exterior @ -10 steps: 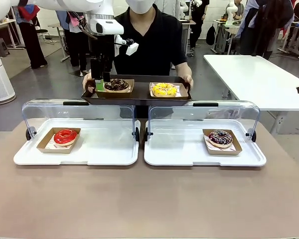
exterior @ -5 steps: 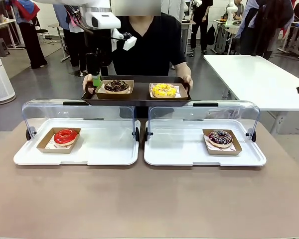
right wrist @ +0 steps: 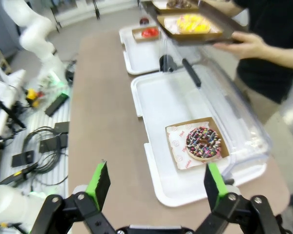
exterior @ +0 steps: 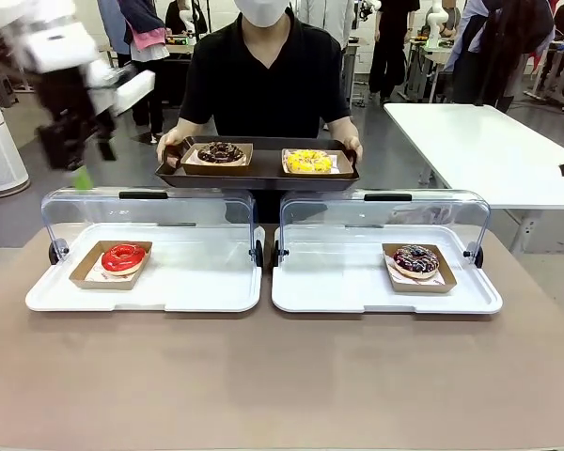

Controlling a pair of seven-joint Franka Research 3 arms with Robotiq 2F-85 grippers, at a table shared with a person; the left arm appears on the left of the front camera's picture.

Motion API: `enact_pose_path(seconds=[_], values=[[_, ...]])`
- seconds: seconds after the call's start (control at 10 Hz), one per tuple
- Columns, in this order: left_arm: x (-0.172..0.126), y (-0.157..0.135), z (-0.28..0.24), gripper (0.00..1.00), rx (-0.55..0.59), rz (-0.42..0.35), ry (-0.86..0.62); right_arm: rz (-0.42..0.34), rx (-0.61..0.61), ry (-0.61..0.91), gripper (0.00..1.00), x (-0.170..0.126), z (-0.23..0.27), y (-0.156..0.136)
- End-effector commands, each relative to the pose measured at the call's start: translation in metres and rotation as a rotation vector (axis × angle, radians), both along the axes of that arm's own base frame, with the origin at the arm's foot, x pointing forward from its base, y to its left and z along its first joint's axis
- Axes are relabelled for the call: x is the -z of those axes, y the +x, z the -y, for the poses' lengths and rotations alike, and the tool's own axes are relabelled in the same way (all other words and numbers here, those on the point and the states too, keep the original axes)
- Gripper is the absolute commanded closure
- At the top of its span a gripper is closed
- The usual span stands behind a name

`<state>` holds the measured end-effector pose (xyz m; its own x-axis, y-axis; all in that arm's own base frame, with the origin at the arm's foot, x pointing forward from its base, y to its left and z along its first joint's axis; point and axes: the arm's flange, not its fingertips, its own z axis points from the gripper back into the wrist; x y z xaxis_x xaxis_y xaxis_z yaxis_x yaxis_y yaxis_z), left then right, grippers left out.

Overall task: Provide the desired donut to the person.
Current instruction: Place the picked Paper togo box onto the Handle tray extended by the person.

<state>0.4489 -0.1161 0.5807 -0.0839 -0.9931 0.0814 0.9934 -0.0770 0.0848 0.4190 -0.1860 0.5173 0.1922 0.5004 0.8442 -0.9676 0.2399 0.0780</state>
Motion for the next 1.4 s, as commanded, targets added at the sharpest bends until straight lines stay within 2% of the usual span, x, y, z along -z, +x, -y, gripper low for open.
enact_pose_path(seconds=[0.0, 0.3, 0.5, 1.2, 1.3], values=[[0.035, -0.016, -0.029, 0.00, -0.007, 0.001, -0.082, -0.001, -0.005, 0.003, 0.00, 0.000, -0.002, 0.001], [0.043, -0.019, -0.055, 0.00, -0.010, -0.011, -0.127, -0.001, -0.005, 0.003, 0.00, 0.000, -0.002, 0.001], [0.045, -0.023, -0.048, 0.00, -0.035, -0.039, -0.090, -0.001, -0.005, 0.003, 0.00, 0.000, -0.002, 0.001], [0.047, -0.019, -0.055, 0.00, -0.040, -0.030, -0.092, -0.001, -0.005, 0.003, 0.00, 0.000, -0.002, 0.001], [0.042, -0.021, -0.073, 0.00, -0.012, -0.050, -0.290, -0.001, -0.005, 0.003, 0.00, 0.000, -0.002, 0.001]])
